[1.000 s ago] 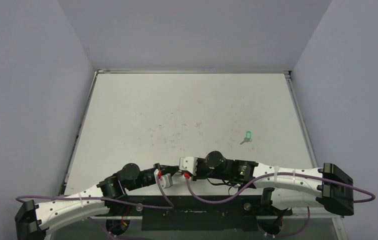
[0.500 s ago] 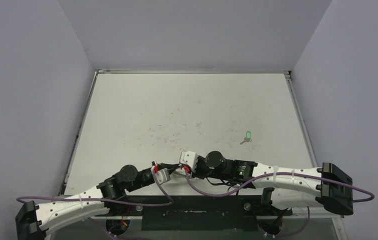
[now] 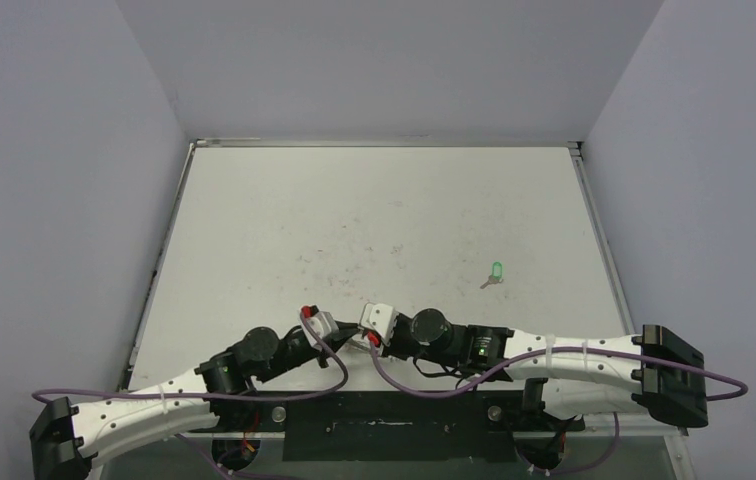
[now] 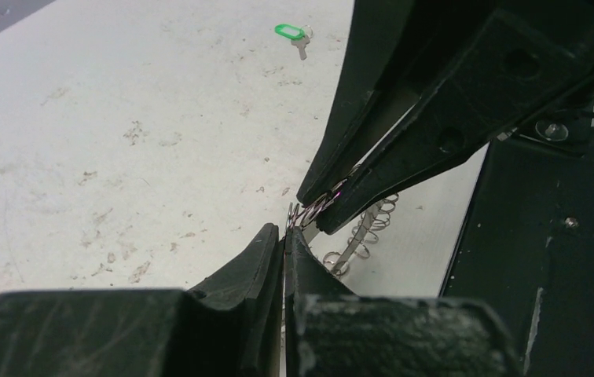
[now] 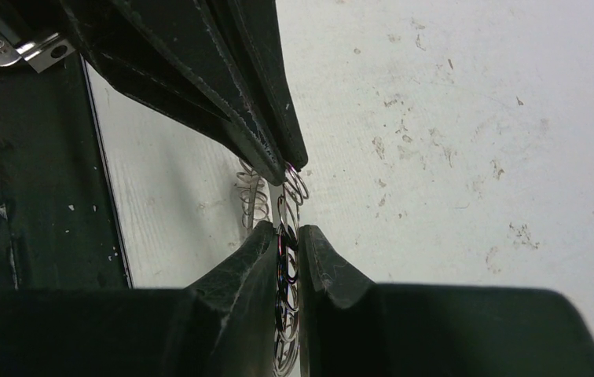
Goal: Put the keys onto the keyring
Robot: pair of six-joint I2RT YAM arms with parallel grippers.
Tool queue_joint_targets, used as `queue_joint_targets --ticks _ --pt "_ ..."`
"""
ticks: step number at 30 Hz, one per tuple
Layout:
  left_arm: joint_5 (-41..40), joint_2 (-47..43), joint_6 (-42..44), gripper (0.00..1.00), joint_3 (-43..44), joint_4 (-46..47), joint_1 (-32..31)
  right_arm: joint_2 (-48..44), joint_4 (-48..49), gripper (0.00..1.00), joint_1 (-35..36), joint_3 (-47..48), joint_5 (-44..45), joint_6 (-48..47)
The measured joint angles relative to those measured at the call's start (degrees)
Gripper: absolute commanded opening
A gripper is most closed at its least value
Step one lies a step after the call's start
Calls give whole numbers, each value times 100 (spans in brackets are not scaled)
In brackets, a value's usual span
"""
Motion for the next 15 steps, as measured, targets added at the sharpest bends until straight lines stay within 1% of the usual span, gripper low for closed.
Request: queue_joint_targets --ticks 5,15 --pt "-214 35 -664 0 90 -153 -7 -13 24 0 96 -31 190 -42" --pt "-570 192 -1818 0 479 -807 -50 -201 199 0 372 -245 623 -240"
